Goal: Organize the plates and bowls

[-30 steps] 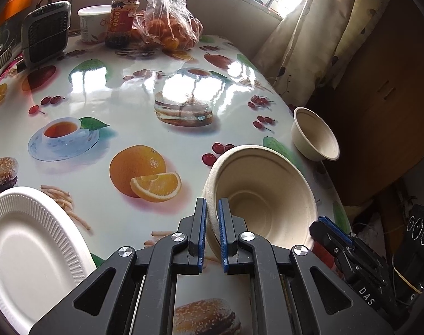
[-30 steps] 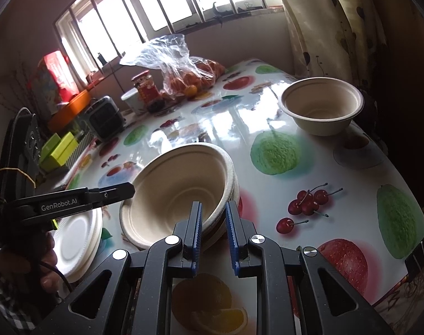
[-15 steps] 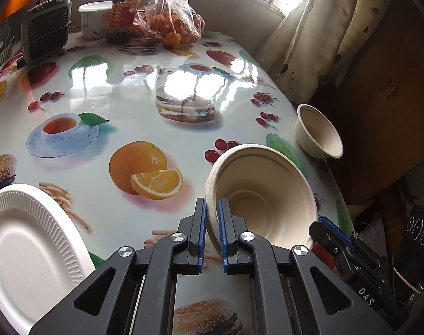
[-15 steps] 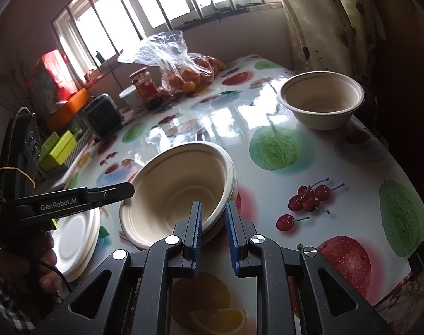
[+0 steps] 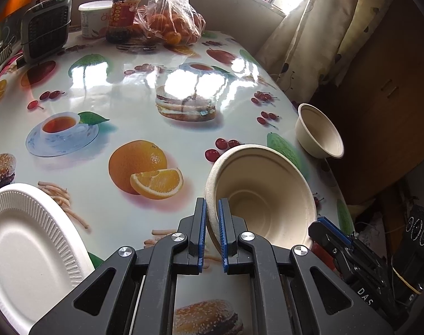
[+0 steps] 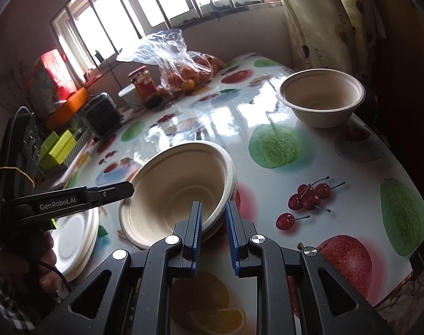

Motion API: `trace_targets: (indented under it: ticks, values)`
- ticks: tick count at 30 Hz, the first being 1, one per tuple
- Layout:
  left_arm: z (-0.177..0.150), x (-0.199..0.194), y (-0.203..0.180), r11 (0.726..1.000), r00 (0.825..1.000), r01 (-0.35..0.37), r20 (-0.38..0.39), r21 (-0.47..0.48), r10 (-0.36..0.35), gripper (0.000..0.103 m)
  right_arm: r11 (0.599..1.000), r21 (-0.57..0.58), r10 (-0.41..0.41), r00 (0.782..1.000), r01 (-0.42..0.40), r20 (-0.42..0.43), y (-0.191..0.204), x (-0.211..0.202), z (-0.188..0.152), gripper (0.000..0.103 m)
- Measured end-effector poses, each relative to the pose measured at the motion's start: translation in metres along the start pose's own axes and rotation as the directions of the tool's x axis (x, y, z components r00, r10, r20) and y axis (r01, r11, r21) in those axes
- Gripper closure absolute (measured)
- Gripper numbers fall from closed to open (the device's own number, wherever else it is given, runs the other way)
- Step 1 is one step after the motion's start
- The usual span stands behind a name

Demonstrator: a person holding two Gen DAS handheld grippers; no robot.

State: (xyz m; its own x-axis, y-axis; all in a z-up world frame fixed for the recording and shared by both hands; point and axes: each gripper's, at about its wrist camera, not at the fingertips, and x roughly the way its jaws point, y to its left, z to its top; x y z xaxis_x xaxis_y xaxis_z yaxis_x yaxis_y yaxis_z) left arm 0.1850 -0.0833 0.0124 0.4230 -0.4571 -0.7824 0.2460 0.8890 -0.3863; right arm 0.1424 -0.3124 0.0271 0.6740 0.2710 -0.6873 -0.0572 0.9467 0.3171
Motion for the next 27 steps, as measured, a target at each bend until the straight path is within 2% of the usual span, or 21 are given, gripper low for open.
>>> trace_targets:
  ticks: [17, 22, 24, 27]
  values:
    - [0.0005, 0.0017, -0.0011, 1.000, 1.000, -0.011, -0.005, 0.003, 0.011, 0.094, 1.000, 0.004, 0.000, 1.000, 0.000, -0.002, 0.0002, 0.0016, -0.0015, 0.084]
    - [0.0012, 0.0009, -0.0019, 1.000, 1.000, -0.023, 0.002, 0.011, 0.023, 0.087, 1.000, 0.005, -0.001, 1.000, 0.001, -0.001, 0.0002, 0.0015, -0.0004, 0.083]
    - [0.0018, 0.0001, -0.0017, 0.999, 1.000, -0.030, 0.006, 0.014, 0.030, 0.083, 1.000, 0.006, -0.001, 1.000, 0.001, -0.001, 0.0000, 0.0016, 0.0014, 0.080]
    - [0.0031, -0.0020, -0.0032, 0.998, 0.998, -0.053, 0.017, 0.029, 0.053, 0.082, 1.000, 0.008, -0.002, 1.000, 0.002, 0.000, -0.0003, 0.0007, 0.0033, 0.072]
